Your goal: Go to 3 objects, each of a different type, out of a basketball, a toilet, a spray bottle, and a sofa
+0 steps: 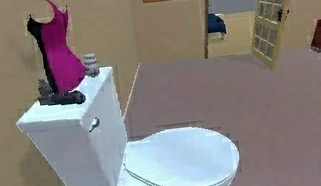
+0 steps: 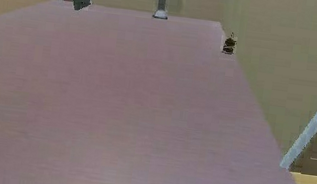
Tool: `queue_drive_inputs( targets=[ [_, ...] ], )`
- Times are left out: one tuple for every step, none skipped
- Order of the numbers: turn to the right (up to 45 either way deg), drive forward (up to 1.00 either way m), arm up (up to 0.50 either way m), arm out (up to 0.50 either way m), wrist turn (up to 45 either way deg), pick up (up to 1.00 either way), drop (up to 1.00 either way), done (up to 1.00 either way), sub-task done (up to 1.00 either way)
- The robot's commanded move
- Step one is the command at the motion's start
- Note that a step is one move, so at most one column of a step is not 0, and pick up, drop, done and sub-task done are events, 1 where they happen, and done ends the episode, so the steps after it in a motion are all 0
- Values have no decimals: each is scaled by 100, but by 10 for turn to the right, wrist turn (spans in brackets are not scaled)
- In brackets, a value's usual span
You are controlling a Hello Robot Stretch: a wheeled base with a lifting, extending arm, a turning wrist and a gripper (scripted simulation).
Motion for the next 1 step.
queue_drive_inputs(
  targets=[
    [0, 0, 0, 0, 0, 0, 0, 0, 100]
  ],
)
